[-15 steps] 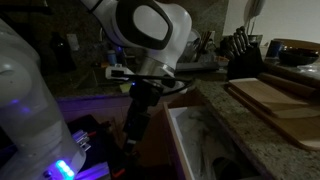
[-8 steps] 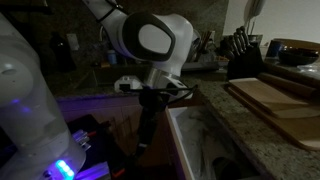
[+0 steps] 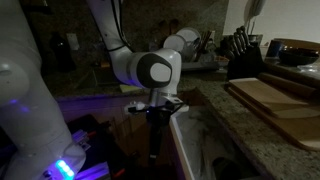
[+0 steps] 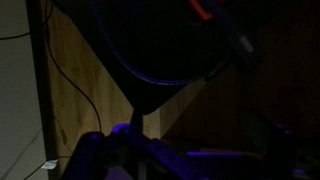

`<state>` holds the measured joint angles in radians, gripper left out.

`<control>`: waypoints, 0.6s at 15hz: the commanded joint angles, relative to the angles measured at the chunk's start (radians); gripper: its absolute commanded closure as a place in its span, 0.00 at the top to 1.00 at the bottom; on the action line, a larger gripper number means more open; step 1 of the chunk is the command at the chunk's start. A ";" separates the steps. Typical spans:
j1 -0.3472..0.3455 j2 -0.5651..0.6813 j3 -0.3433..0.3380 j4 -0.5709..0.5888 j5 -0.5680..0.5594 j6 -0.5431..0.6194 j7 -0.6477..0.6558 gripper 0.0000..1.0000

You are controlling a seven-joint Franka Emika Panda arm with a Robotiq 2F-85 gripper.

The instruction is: Close the top drawer

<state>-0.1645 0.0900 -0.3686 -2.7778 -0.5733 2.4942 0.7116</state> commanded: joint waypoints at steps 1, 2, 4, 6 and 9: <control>-0.014 0.028 0.013 0.009 -0.004 0.007 0.011 1.00; -0.013 0.044 0.009 0.014 -0.003 0.013 0.013 1.00; -0.001 0.046 -0.002 0.012 -0.052 0.039 0.085 1.00; 0.003 0.088 -0.021 0.023 -0.161 0.165 0.247 1.00; 0.046 0.110 -0.093 0.047 -0.410 0.299 0.518 1.00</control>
<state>-0.1638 0.1570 -0.3870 -2.7591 -0.8123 2.6811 1.0370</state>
